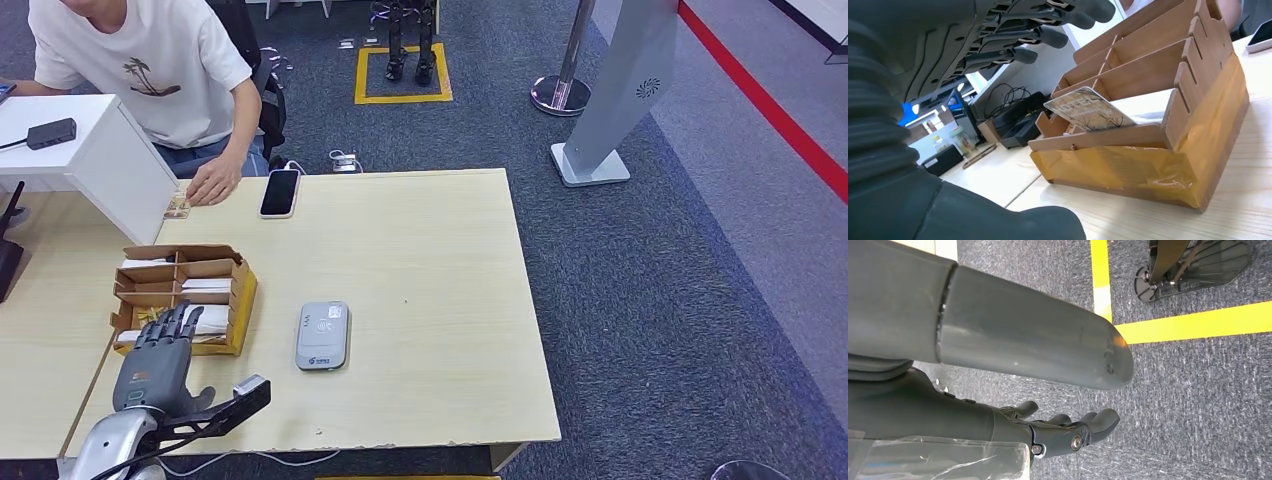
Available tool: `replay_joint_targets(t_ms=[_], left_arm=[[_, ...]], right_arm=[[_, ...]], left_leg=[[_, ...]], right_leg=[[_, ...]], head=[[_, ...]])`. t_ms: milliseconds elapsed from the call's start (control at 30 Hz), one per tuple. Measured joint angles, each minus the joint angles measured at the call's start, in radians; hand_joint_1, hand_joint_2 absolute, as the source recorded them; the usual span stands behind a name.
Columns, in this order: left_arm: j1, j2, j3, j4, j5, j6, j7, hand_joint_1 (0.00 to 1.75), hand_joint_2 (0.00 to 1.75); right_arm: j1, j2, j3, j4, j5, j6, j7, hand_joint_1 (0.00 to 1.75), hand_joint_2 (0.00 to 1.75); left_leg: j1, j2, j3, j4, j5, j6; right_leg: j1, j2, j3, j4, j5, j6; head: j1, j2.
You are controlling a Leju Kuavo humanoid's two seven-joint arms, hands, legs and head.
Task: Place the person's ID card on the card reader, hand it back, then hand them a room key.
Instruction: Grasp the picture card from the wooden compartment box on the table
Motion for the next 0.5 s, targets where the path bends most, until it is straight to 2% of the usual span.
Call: replay_joint_targets(t_ms=[500], left_arm=[[0.022,-0.043,0.088,-0.018,-0.028,0.002,-0.004,0.0,1.75]], right_arm=[[0.0,0.0,0.0,0.0,-0.003,0.0,0.006,0.0,0.0]], left_leg=[[0.0,0.0,0.0,0.0,0.0,0.0]], right_leg=[[0.0,0.0,0.0,0.0,0.0,0.0]], head=[[0.0,0.0]])
